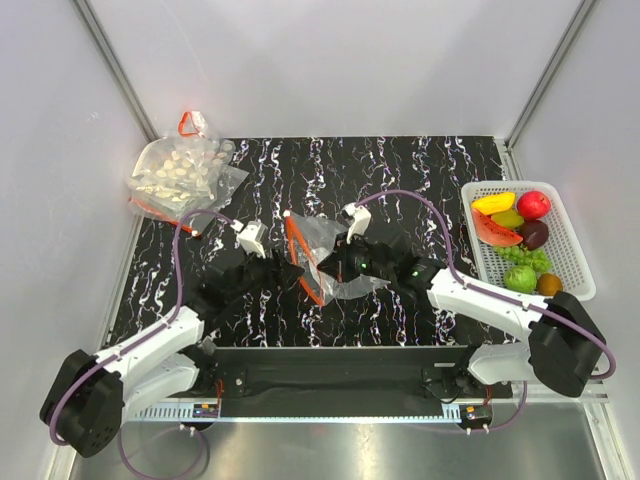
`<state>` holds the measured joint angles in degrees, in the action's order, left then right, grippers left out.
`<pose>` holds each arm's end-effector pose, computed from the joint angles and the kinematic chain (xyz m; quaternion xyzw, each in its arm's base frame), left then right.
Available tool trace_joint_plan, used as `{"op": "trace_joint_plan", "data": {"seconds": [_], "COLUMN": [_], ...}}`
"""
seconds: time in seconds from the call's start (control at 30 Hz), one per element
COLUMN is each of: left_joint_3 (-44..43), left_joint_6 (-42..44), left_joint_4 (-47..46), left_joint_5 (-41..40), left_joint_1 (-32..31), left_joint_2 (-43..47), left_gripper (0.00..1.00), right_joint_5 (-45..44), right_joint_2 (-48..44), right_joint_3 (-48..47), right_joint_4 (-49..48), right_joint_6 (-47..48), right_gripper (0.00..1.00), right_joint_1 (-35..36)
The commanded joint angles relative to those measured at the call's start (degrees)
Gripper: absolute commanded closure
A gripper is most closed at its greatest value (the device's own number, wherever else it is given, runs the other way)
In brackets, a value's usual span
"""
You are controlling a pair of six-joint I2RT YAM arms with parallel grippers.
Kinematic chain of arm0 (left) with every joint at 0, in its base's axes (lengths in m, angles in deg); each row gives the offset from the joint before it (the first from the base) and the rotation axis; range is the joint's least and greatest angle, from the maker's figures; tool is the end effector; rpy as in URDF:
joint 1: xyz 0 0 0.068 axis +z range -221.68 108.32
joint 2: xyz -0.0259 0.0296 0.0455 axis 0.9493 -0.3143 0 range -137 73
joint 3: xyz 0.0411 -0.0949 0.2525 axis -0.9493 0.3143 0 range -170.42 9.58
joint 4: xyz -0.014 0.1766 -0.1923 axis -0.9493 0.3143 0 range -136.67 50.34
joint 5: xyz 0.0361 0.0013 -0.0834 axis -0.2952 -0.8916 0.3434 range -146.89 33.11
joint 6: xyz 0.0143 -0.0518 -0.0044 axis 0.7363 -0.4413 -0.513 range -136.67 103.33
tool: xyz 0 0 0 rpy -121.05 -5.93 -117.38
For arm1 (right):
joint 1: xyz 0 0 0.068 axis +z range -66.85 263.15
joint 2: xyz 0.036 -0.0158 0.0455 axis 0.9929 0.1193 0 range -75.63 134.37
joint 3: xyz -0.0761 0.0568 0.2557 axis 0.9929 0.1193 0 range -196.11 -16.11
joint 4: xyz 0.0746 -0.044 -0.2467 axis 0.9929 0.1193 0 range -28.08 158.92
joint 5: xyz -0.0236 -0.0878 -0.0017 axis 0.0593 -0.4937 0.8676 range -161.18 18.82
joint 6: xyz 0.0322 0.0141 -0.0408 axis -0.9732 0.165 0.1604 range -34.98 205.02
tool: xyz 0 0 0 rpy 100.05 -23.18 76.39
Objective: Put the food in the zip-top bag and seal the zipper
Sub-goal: Open the zipper of the food storage bag.
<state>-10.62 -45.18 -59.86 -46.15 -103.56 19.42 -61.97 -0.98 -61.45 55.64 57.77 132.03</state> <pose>0.1690 -0.1129 0.2036 0.0775 0.8145 -0.3529 0.4538 0.1888 0.2249 0.2578 -0.1995 0.8083 0.3918 0.3917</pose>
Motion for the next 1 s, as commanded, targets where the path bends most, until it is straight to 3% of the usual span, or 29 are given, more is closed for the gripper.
{"op": "trace_joint_plan", "data": {"seconds": [0.0,0.3,0.4,0.43,0.5,0.63,0.7,0.73,0.77,0.87,0.9,0.97], "left_joint_3": [-2.82,-2.73,-4.04,-4.49,-5.63,-7.04,-8.97,-9.84,-11.85,-18.6,-20.73,-26.51], "left_joint_6": [0.56,-1.19,-4.0,-4.88,-6.81,-7.96,-6.65,-6.03,-4.38,-0.42,0.38,2.22], "left_joint_4": [-2.98,-5.44,-7.81,-8.42,-9.4,-8.27,-5.02,-0.91,1.74,12.9,16.15,23.8], "left_joint_5": [0.42,1.38,4.19,5.5,6.39,5.79,2.12,0.18,-2.37,-15.19,-21.4,-25.4], "left_joint_1": [-0.2,-0.2,-0.11,-0.2,-0.2,-0.29,-0.46,-0.9,-1.86,-8.8,-12.47,-14.87], "left_joint_2": [-0.56,-1.87,-4.59,-5.21,-6.97,-7.33,-6.02,-5.05,-2.95,-0.74,-0.82,-2.49], "left_gripper": [0.3,0.3,0.41,0.51,0.59,0.95,1.0,1.0,1.0,1.0,1.0,1.0], "right_joint_5": [3.27,6.78,8.01,8.1,8.1,6.62,3.56,2.05,0.56,-2.7,-3.58,-4.2], "right_joint_2": [-1.97,-3.9,-4.6,-4.86,-5.74,-7.06,-8.29,-8.9,-9.43,-11.72,-12.59,-12.86], "right_joint_3": [0.25,2.54,2.98,3.07,3.5,3.86,3.68,3.51,3.25,1.58,0.18,-1.49], "right_joint_4": [-3.91,-3.56,-4.09,-4.09,-4.35,-3.83,-1.28,0.03,2.83,8.28,9.35,12.33], "right_joint_6": [-0.97,-0.18,0.09,0.26,0.26,0.35,0.44,0.53,0.79,2.98,3.6,5.35], "right_gripper": [1.0,1.0,1.0,1.0,1.0,1.0,1.0,0.93,0.72,0.47,0.43,0.37], "right_joint_1": [0.42,0.42,0.51,0.42,0.42,0.42,0.42,0.42,0.42,0.42,0.42,0.42]}}
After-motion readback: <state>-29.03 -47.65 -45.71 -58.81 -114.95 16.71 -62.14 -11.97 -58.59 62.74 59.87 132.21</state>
